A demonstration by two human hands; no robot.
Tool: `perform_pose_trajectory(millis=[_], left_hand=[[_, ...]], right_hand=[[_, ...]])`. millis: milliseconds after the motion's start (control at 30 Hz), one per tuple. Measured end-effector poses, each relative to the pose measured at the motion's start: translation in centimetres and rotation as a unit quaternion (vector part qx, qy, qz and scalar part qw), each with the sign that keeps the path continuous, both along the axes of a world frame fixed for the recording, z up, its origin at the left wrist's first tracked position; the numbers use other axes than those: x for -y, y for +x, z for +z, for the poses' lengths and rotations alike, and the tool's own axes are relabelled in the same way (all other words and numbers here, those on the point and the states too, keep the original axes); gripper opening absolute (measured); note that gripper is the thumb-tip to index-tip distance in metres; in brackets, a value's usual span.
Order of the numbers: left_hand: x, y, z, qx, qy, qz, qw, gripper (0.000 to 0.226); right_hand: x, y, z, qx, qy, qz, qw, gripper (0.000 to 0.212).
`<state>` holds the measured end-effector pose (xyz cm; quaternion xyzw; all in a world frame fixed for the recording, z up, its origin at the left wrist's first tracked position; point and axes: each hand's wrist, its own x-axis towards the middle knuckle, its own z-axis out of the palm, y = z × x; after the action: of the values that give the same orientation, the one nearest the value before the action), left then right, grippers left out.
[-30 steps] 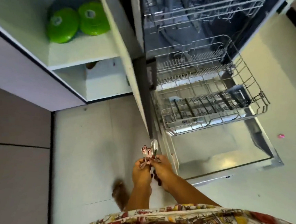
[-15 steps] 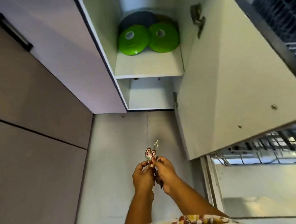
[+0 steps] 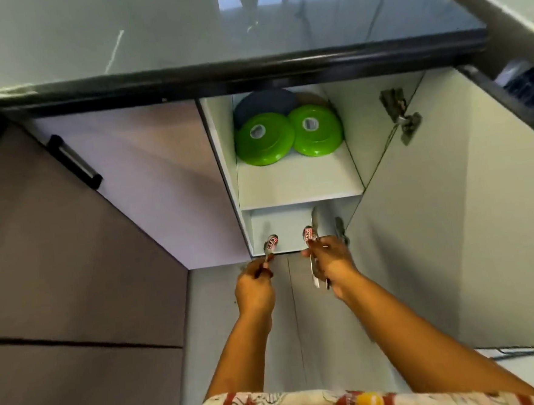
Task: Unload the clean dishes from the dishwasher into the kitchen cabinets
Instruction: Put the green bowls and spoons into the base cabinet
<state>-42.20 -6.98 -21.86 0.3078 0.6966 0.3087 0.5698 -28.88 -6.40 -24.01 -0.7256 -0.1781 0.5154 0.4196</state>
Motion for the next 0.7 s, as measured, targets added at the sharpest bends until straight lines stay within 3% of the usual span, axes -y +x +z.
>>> perform_pose_trajectory(millis=[200,333,433,533,600,700], left_hand=[[-5.2,1.3,-0.8,0.045,-0.042,0.049,0.997,0.028],[-7.8,1.7,-0.9,-0.011,0.038,0.022,0.999,0.025],[-10.8,2.5,-1.1,-0.074,0.106,-0.003,0.992,0.017],[-13.6,3.3,-1.5,-0.138,0.101,-0.016,0.985,0.018],[-14.8,3.6,-1.9,-0.167,0.094,-0.006,0.982,0.018],[-16.3,3.9,-2.8,-0.177,0.068,0.012,0.982,0.014]], right_hand=[[-5.5,2.7,-0.4,0.078,0.03,0.019,0.996,0.016],[-9.7,3.9,-1.0,0.157,0.036,0.041,0.986,0.025],[-13.1,5.1,-2.1,0.295,0.022,0.128,0.947,0.017],[-16.5,5.6,-2.4,0.405,-0.006,0.235,0.883,0.009],[-18.7,5.6,-2.5,0.421,-0.008,0.261,0.869,0.005],[-21.1,5.3,-3.4,0.388,-0.016,0.249,0.887,0.008]])
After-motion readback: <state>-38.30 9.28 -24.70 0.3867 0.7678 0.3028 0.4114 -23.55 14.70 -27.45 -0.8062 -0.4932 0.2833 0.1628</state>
